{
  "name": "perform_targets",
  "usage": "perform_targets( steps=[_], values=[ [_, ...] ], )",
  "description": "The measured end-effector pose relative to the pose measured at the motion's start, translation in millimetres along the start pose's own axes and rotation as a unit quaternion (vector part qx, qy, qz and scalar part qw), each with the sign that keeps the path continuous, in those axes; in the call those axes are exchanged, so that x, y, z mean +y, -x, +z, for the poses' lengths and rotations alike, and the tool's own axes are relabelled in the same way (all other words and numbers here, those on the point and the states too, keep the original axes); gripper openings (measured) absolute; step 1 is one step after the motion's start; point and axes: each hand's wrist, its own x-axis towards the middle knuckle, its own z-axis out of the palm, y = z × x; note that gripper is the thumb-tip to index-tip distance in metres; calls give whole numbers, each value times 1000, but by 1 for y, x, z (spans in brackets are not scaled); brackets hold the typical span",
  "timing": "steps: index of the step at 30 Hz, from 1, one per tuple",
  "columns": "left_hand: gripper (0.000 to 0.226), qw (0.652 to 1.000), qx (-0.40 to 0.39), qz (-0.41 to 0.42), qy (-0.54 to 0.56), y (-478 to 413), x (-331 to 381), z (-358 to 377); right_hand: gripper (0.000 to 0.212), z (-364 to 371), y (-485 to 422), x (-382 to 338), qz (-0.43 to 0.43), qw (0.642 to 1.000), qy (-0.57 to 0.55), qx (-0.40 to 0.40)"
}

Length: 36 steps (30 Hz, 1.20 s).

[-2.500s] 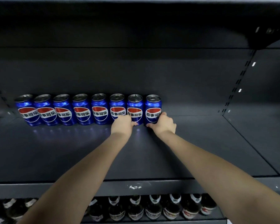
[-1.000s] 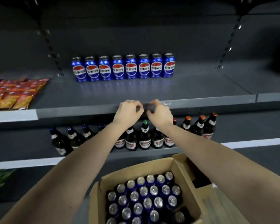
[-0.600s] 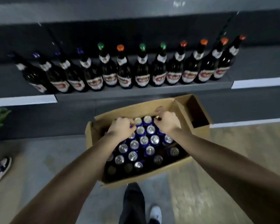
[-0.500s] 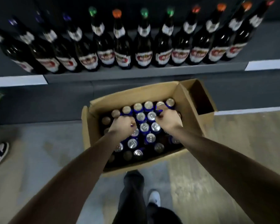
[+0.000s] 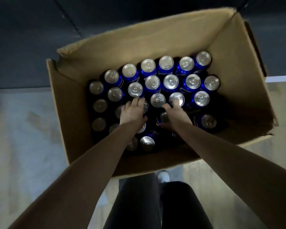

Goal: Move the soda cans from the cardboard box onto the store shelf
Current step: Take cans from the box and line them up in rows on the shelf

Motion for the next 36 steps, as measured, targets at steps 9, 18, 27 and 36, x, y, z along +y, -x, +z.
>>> perform_targets(
  steps=[9, 18, 27, 36],
  values=[
    [58, 998, -23, -36, -41, -22, 21, 14, 87, 11, 8, -6, 10, 1000, 18, -6],
    [66, 1000, 22, 22, 0, 7, 3, -25, 82, -4, 19, -4, 4, 999, 49, 10],
    [68, 996, 75, 25, 31, 71, 11, -82, 72, -45, 76, -9, -16, 997, 40, 59],
    [73, 992, 117, 34, -9, 164, 30, -180, 72, -148, 185, -35, -34, 981, 125, 146]
  ],
)
